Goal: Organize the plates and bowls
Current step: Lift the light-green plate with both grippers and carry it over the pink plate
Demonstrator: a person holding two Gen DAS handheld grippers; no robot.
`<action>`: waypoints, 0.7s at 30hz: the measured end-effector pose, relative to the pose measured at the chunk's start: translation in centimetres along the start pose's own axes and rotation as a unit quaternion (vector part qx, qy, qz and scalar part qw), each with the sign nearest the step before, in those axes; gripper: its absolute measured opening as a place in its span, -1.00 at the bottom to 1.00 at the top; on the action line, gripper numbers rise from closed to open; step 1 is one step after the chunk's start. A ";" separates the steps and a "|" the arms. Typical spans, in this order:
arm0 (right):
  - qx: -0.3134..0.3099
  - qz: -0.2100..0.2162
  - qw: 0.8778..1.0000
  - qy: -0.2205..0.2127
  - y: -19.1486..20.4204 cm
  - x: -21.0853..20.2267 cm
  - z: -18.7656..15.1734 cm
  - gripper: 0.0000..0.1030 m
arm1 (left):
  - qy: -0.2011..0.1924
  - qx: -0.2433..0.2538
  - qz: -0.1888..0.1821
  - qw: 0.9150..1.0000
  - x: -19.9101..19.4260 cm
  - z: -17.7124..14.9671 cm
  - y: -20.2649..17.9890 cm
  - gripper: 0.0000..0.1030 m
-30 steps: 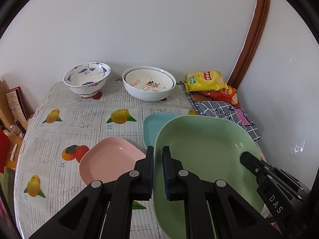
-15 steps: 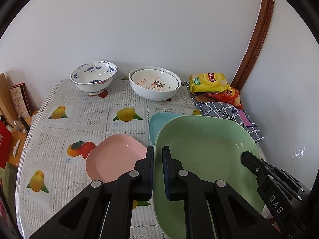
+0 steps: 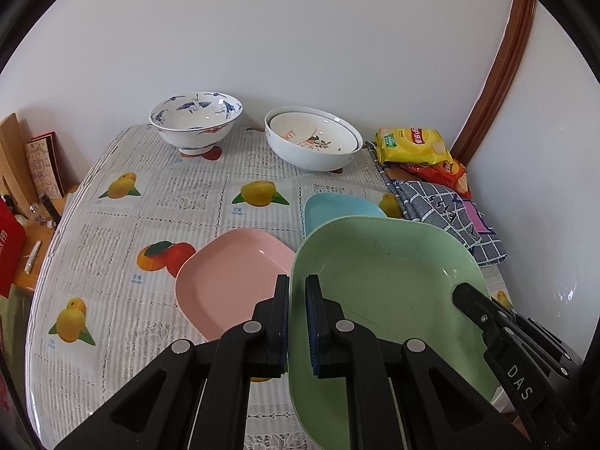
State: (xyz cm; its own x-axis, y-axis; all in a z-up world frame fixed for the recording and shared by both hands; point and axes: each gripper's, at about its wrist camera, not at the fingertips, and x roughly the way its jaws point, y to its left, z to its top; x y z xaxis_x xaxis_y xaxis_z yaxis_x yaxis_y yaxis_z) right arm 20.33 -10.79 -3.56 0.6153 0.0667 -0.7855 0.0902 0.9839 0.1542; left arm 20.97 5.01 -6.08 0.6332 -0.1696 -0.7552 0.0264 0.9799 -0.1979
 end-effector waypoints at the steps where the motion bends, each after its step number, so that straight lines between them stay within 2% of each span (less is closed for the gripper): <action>1: -0.001 0.000 1.000 0.002 0.2 0.1 -0.2 -0.89 | 0.001 -0.002 0.001 1.000 0.1 0.0 0.2 -0.83; 21: -0.045 0.009 0.997 0.062 4.3 4.9 -3.6 -0.89 | 0.045 -0.058 0.018 0.997 2.9 -3.7 6.3 -0.83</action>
State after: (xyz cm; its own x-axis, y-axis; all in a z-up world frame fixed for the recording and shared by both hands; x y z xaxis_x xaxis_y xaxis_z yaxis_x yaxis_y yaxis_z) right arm 20.88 -5.62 -8.90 0.5141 0.0992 -0.8520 0.0065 0.9928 0.1195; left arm 20.12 10.32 -11.78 0.5594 -0.1492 -0.8154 -0.0875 0.9675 -0.2371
